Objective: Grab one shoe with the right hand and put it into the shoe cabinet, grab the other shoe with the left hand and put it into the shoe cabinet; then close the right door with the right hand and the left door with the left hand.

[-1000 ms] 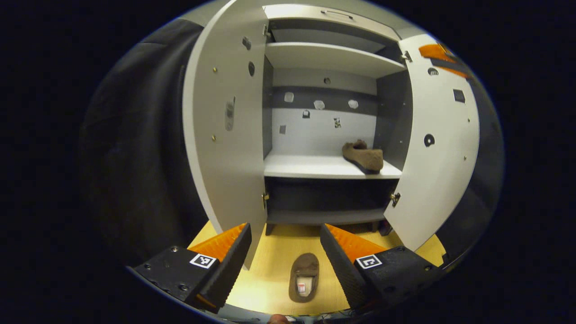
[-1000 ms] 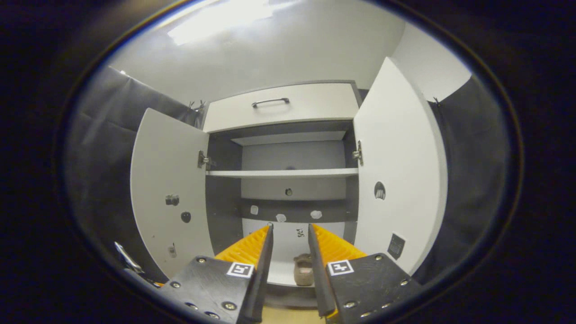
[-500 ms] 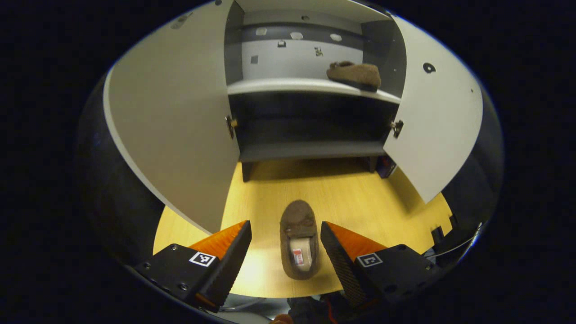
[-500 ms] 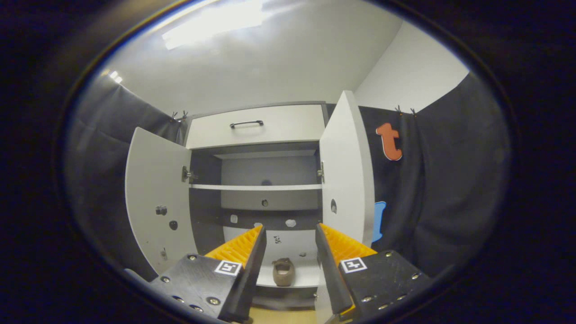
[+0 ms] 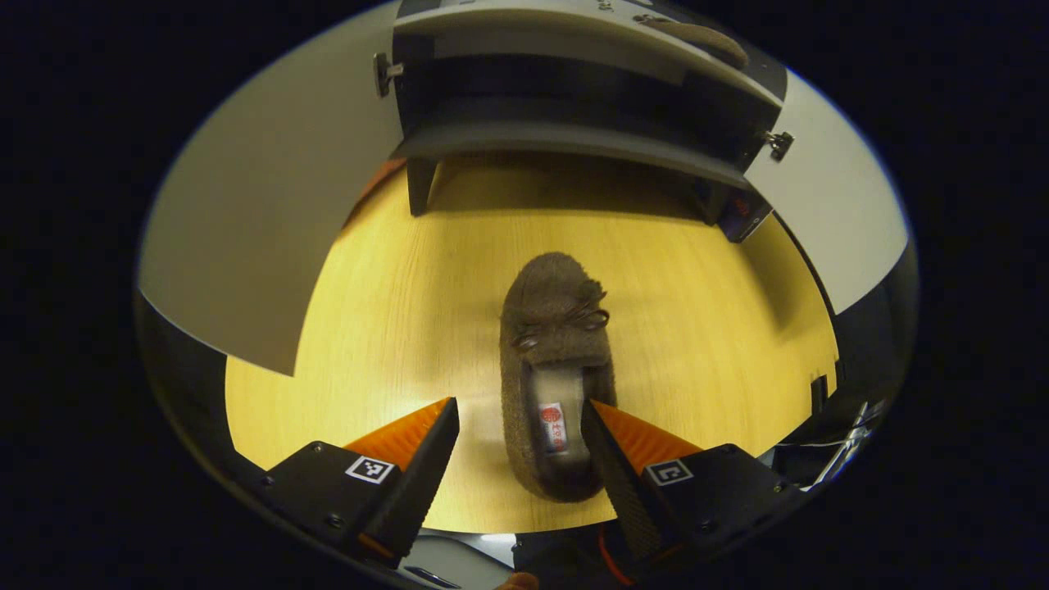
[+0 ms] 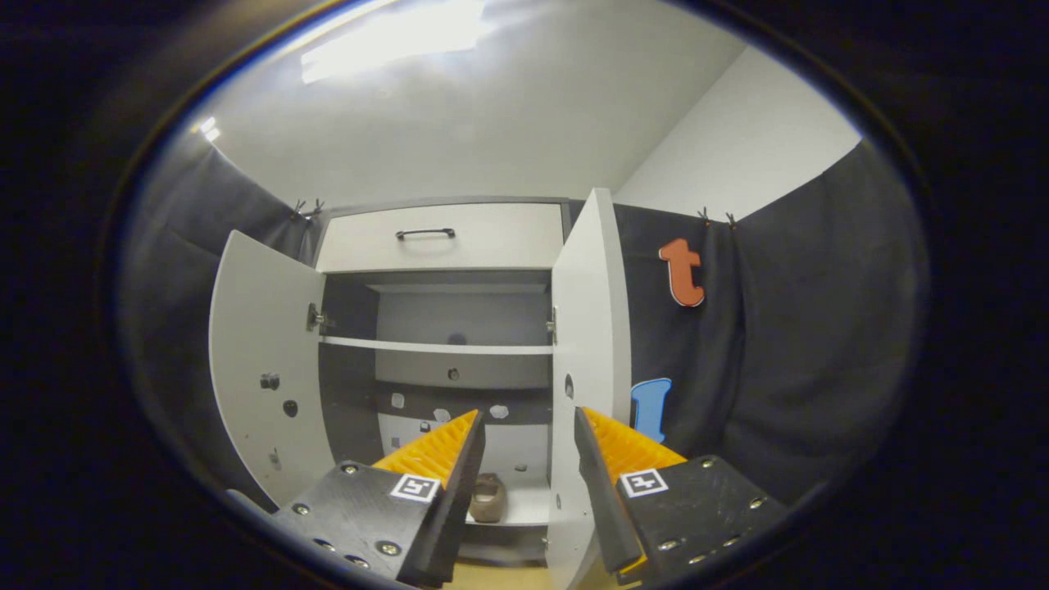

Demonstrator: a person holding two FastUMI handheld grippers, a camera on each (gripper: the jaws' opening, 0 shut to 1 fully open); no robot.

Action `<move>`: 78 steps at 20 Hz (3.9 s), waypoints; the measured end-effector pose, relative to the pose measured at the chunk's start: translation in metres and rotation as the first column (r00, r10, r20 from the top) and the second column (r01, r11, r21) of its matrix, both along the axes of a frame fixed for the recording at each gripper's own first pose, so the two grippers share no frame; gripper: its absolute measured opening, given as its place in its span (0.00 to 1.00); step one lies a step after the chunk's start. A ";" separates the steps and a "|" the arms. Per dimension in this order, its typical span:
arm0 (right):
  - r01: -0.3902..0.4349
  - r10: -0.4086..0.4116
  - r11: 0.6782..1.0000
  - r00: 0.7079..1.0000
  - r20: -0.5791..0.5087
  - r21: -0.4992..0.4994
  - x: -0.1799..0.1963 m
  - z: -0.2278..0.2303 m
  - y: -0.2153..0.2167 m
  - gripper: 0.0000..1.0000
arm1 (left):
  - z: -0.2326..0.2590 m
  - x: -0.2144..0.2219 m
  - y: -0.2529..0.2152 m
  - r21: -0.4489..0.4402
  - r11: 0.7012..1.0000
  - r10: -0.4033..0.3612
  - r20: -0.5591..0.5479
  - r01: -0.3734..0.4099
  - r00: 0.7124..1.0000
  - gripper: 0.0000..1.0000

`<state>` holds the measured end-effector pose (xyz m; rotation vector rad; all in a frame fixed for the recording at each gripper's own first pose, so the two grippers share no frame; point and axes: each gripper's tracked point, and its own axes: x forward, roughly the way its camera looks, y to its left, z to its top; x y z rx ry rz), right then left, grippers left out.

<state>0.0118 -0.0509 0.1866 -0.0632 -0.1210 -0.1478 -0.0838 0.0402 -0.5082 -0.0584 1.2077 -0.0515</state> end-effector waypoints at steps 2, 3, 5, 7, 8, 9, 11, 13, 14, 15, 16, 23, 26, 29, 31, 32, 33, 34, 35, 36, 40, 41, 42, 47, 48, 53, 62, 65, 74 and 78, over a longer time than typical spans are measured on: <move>0.004 -0.004 1.000 1.000 -0.001 -0.007 0.003 -0.001 -0.001 0.65 | -0.009 -0.004 0.006 -0.011 1.000 0.019 -0.033 -0.020 0.999 0.95; 0.004 -0.004 1.000 1.000 -0.003 -0.011 0.005 -0.002 0.000 0.65 | -0.011 -0.007 0.009 -0.012 1.000 0.024 -0.056 -0.024 0.998 0.95; 0.001 -0.001 1.000 1.000 -0.010 -0.015 0.008 -0.003 0.000 0.65 | -0.020 -0.012 0.007 -0.035 0.999 0.025 -0.094 -0.028 0.995 0.94; -0.003 0.003 1.000 1.000 -0.014 -0.021 0.011 -0.005 -0.001 0.61 | -0.027 -0.014 0.006 -0.060 0.997 0.040 -0.118 -0.048 0.992 0.86; -0.002 0.002 1.000 1.000 -0.016 -0.025 0.013 -0.006 -0.001 0.61 | -0.028 -0.015 0.003 -0.080 0.995 0.056 -0.123 -0.066 0.991 0.78; -0.001 0.001 1.000 1.000 -0.016 -0.028 0.014 -0.007 -0.001 0.61 | -0.031 -0.015 -0.004 -0.109 0.990 0.073 -0.133 -0.088 0.988 0.72; 0.000 -0.001 0.999 1.000 -0.017 -0.036 0.018 -0.008 -0.002 0.65 | -0.030 -0.015 -0.003 -0.113 0.988 0.085 -0.140 -0.101 0.987 0.47; 0.001 -0.002 0.999 1.000 -0.017 -0.041 0.020 -0.010 -0.002 0.65 | -0.029 -0.015 0.000 -0.127 0.984 0.106 -0.153 -0.126 0.983 0.38; 0.002 -0.003 0.999 1.000 -0.017 -0.045 0.021 -0.012 -0.003 0.65 | -0.029 -0.014 0.001 -0.142 0.978 0.130 -0.153 -0.151 0.980 0.28; 0.002 -0.003 0.999 1.000 -0.016 -0.047 0.022 -0.011 -0.004 0.65 | -0.028 -0.013 0.004 -0.150 0.973 0.152 -0.158 -0.175 0.976 0.21; 0.004 -0.005 0.999 1.000 -0.016 -0.048 0.022 -0.012 -0.005 0.65 | -0.027 -0.012 0.006 -0.156 0.967 0.177 -0.150 -0.200 0.973 0.11; 0.012 -0.013 0.999 1.000 -0.010 -0.042 0.021 -0.013 -0.012 0.65 | -0.018 -0.005 0.015 -0.190 0.964 0.176 -0.077 -0.187 0.981 0.01; 0.008 -0.009 0.999 1.000 -0.013 -0.034 0.021 -0.014 -0.013 0.65 | -0.026 -0.004 0.013 -0.224 0.957 0.186 -0.003 -0.182 0.982 0.01; 0.006 -0.006 0.999 1.000 -0.010 -0.033 0.019 -0.015 -0.014 0.65 | -0.026 0.001 0.017 -0.256 0.953 0.190 0.090 -0.162 0.978 0.01; 0.003 -0.003 1.000 1.000 -0.007 -0.027 0.019 -0.014 -0.014 0.65 | -0.023 0.005 0.019 -0.275 0.951 0.193 0.161 -0.144 0.968 0.01; 0.005 -0.005 1.000 1.000 -0.005 -0.024 0.017 -0.014 -0.016 0.65 | -0.023 0.006 0.018 -0.287 0.949 0.194 0.193 -0.134 0.962 0.01; 0.007 -0.007 1.000 1.000 -0.003 -0.022 0.015 -0.014 -0.017 0.65 | -0.022 0.008 0.019 -0.301 0.946 0.194 0.231 -0.119 0.953 0.01; 0.010 -0.010 1.000 1.000 -0.001 -0.020 0.014 -0.015 -0.019 0.61 | -0.025 0.011 0.019 -0.313 0.944 0.193 0.267 -0.104 0.944 0.01; 0.012 -0.012 1.000 1.000 0.000 -0.017 0.013 -0.015 -0.020 0.61 | -0.026 0.013 0.019 -0.325 0.942 0.188 0.298 -0.086 0.936 0.01; 0.015 -0.015 1.000 1.000 0.001 -0.013 0.012 -0.015 -0.021 0.61 | -0.026 0.016 0.020 -0.335 0.940 0.186 0.328 -0.070 0.926 0.01; 0.024 -0.024 1.000 1.000 0.002 -0.007 0.010 -0.015 -0.026 0.70 | -0.023 0.025 0.026 -0.354 0.935 0.183 0.441 -0.017 0.878 0.01; 0.027 -0.027 1.000 1.000 0.002 -0.006 0.010 -0.014 -0.027 0.65 | -0.025 0.028 0.028 -0.352 0.936 0.182 0.467 -0.007 0.866 0.01; 0.029 -0.029 1.000 1.000 0.001 -0.006 0.008 -0.015 -0.027 0.65 | -0.024 0.030 0.029 -0.351 0.936 0.184 0.488 -0.001 0.853 0.01; 0.036 -0.036 0.999 0.999 0.010 -0.005 -0.001 -0.011 -0.031 0.65 | -0.026 0.033 0.030 -0.339 0.941 0.205 0.557 -0.004 0.805 0.01; 0.039 -0.039 0.999 0.999 0.012 -0.004 -0.003 -0.010 -0.033 0.61 | -0.025 0.033 0.030 -0.339 0.941 0.211 0.562 -0.010 0.800 0.01; 0.090 -0.090 0.996 0.995 0.035 0.001 -0.017 -0.003 -0.050 0.65 | -0.025 0.031 0.032 -0.316 0.948 0.223 0.564 -0.042 0.795 0.01; 0.185 -0.185 0.983 0.982 0.040 0.016 -0.037 -0.006 -0.078 0.65 | -0.033 0.039 0.036 -0.259 0.960 0.229 0.524 -0.102 0.820 0.01; 0.198 -0.199 0.980 0.979 0.041 0.025 -0.041 -0.008 -0.082 0.65 | -0.036 0.043 0.038 -0.226 0.969 0.207 0.522 -0.100 0.828 0.01; 0.235 -0.237 0.970 0.971 0.024 0.058 -0.063 -0.017 -0.103 0.65 | -0.047 0.060 0.036 -0.106 0.992 0.119 0.499 -0.076 0.858 0.08; 0.257 -0.258 0.964 0.966 0.006 0.063 -0.074 -0.023 -0.114 0.65 | -0.047 0.067 0.037 -0.066 0.994 0.104 0.496 -0.082 0.862 0.13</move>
